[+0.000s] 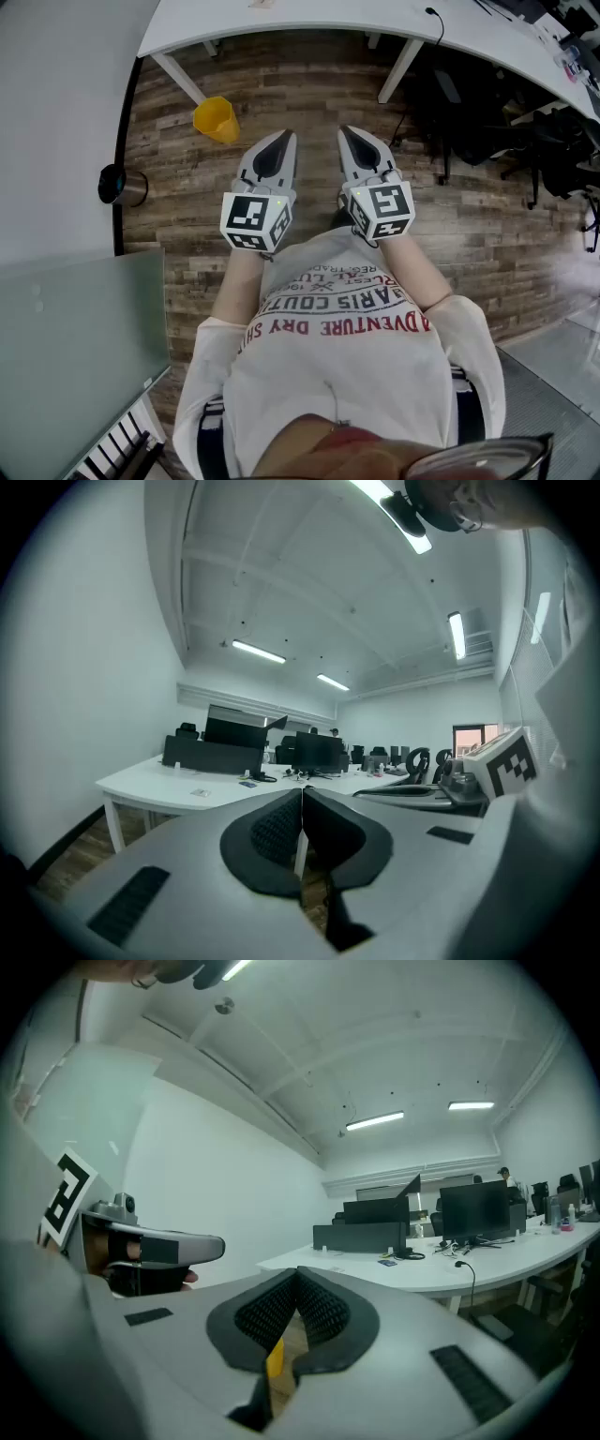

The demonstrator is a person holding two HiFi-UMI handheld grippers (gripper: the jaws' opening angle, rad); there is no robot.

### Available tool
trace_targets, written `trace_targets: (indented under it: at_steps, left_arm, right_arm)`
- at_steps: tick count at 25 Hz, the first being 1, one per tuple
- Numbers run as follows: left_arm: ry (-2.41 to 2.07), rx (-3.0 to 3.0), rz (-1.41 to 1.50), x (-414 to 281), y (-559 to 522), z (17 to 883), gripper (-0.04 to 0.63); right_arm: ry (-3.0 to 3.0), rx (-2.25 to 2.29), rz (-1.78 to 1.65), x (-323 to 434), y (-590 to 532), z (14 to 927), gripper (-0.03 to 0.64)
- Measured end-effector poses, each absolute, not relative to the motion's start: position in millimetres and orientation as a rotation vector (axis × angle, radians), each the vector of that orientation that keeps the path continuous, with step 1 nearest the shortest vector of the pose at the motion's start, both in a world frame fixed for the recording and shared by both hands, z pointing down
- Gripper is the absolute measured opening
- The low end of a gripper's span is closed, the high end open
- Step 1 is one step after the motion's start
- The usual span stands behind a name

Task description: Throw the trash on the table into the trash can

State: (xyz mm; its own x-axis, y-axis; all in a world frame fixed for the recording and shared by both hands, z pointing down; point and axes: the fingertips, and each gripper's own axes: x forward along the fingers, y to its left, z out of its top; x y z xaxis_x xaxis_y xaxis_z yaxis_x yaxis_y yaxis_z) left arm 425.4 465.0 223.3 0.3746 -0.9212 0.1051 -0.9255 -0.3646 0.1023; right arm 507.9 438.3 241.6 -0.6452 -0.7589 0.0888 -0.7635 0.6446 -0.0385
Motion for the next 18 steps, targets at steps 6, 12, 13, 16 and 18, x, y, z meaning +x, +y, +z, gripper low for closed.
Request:
trace_targets:
  at_steps: [6, 12, 13, 16, 18]
  left_arm:
    - [-1.695, 2.474, 0.043, 419, 461, 225, 0.023]
    - [-1.695, 2.466, 0.060, 414, 460, 228, 0.023]
    - [-1.697, 2.458, 0.061, 411, 459, 230, 0.023]
    - [-1.708, 2.433, 0.070, 405, 452, 239, 0.023]
    - [-1.721, 2.411, 0.076, 401, 445, 244, 0.023]
  right_arm:
    - [-2.796, 1.281, 0.107, 503, 436, 243, 0.025]
    - [-2.794, 1.279, 0.169, 494, 431, 251, 0.025]
    - [-2.795, 1.281, 0.188, 492, 429, 254, 0.025]
    - [-2.794, 1.251, 0.228, 486, 420, 264, 0.025]
    - [-2.787, 1.229, 0.246, 483, 412, 271, 0.025]
